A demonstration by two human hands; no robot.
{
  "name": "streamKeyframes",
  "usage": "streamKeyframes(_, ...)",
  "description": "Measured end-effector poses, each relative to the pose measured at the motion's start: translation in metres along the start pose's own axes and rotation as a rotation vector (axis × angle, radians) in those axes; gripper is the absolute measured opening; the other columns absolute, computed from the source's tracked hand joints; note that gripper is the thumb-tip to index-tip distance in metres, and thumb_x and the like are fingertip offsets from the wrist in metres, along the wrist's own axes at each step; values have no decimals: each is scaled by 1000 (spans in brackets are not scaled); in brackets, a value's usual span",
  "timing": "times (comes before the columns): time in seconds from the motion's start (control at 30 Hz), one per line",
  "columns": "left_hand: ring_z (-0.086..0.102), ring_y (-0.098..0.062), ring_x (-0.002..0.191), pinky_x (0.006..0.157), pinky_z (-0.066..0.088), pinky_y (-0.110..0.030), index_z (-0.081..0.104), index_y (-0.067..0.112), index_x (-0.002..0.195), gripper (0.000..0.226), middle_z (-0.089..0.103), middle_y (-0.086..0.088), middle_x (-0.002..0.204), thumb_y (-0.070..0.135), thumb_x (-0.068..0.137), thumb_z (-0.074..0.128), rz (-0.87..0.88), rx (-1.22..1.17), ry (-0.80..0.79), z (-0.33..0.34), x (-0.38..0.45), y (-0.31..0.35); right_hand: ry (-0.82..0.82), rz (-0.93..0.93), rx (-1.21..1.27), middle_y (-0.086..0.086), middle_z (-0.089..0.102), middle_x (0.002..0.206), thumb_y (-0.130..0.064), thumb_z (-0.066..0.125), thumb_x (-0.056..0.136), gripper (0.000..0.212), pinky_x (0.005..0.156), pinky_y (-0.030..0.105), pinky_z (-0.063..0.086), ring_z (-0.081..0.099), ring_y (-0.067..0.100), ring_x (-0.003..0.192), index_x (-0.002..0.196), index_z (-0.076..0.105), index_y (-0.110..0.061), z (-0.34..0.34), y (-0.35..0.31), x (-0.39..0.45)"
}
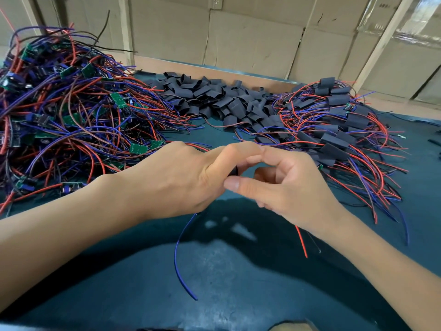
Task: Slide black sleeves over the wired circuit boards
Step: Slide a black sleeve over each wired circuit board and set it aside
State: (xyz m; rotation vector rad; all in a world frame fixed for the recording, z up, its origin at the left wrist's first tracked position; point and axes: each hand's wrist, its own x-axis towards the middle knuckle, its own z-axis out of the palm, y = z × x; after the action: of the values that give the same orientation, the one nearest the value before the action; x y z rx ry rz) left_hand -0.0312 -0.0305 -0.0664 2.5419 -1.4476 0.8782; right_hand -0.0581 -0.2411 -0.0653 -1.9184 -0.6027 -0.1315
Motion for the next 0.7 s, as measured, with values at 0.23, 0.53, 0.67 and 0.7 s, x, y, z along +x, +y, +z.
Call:
streamKeyframes(0.23,59,-33,51,37,44,-35,18,15,153,68,66,3,80,45,101,49,-18,36,15,7,-5,-16,49,-268,-537,-30,51,76,-15,78,86,14,62,7,32,44,0,56,99,73,-14,-4,5,2)
streamKeyframes(0.53,47,-30,113,100,45,-51,40,22,147,74,55,-3,120,71,93,29,-363,133,-189,-7,-21,-73,384,-295,-899,-16,53,101,-22,68,94,18,77,28,41,49,3,81,112,66,-24,-95,25,13)
streamKeyframes(0.67,43,-23,121,100,41,-42,52,32,137,62,58,8,123,70,92,31,-437,244,-455,-4,-28,-77,388,-76,-919,-10,57,96,-14,72,90,25,85,30,40,55,18,90,107,64,-31,-131,38,12)
streamKeyframes(0.7,43,-21,119,98,40,-40,55,33,134,53,58,10,120,63,94,37,-416,259,-450,-1,-27,-76,345,5,-941,-8,61,96,-13,73,88,26,86,32,40,55,20,93,103,64,-33,-135,40,11)
